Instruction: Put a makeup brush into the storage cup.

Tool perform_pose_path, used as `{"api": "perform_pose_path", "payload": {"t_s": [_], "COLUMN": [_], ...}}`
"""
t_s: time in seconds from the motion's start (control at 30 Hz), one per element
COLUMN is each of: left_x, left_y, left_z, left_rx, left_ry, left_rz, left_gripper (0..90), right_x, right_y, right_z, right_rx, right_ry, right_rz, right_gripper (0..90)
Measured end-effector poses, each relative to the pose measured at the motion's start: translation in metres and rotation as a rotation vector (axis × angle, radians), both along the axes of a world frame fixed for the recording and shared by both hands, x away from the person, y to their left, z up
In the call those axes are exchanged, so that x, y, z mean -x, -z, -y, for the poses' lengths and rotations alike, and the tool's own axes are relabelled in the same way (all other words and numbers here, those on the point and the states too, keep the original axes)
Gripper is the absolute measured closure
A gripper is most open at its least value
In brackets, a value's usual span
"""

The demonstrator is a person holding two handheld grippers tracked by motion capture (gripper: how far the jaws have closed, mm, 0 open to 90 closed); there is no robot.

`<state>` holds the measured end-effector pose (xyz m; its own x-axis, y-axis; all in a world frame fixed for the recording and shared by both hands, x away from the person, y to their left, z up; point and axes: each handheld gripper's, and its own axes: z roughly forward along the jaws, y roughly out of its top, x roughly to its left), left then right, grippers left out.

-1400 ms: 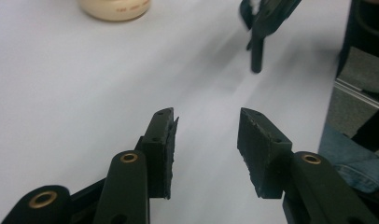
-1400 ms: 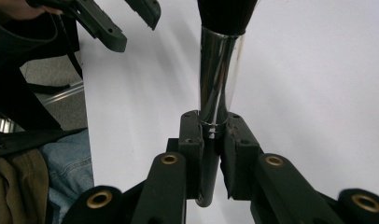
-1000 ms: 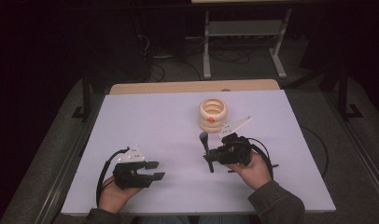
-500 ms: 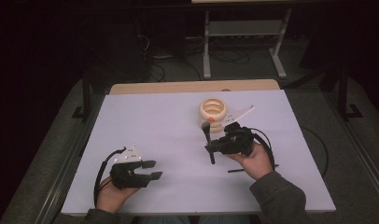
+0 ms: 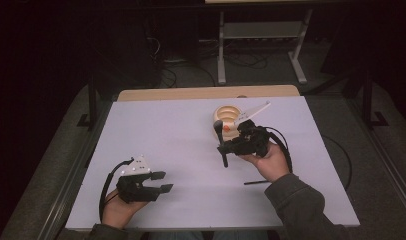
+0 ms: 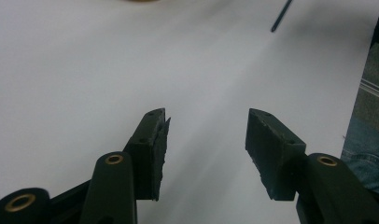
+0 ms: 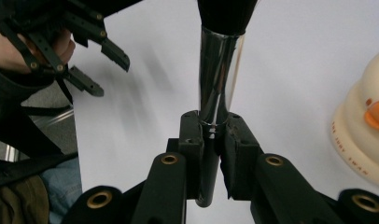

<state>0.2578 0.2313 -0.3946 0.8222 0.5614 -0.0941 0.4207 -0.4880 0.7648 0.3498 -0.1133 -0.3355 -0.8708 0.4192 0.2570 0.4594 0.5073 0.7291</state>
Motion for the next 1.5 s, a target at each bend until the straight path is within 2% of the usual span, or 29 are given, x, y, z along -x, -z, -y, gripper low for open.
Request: {"api": "perform_pose_path", "payload": {"t_s": [0.1,0.43,0.9,1.1,1.5], "left_x": [0.000,0.001,0.001,0.001,0.001], "left_y": [0.000,-0.001,-0.001,-0.001,-0.002], "left_z": [0.000,-0.002,-0.003,-0.003,-0.005], "left_rx": [-0.004,0.007,0.014,0.031,0.022], "left_ry": [-0.001,0.001,-0.014,-0.023,-0.020], "left_rz": [0.002,0.005,0.005,0.005,0.007], "left_gripper": [47.2,46.2,45.5,44.5,44.2], "right_x": [-0.005,-0.016,-0.044,-0.053,-0.071], "right_y": [-0.004,-0.017,-0.032,-0.036,-0.041], "right_z": [-0.001,-0.003,0.001,0.004,0.007], "right_rx": [-0.003,0.030,0.010,0.011,0.011], "right_ry": [0.008,0.017,0.070,0.096,0.142], "right_rz": [0.003,0.026,0.012,0.009,-0.002], "right_gripper": [78.4,78.4,78.4,78.4,78.4]}}
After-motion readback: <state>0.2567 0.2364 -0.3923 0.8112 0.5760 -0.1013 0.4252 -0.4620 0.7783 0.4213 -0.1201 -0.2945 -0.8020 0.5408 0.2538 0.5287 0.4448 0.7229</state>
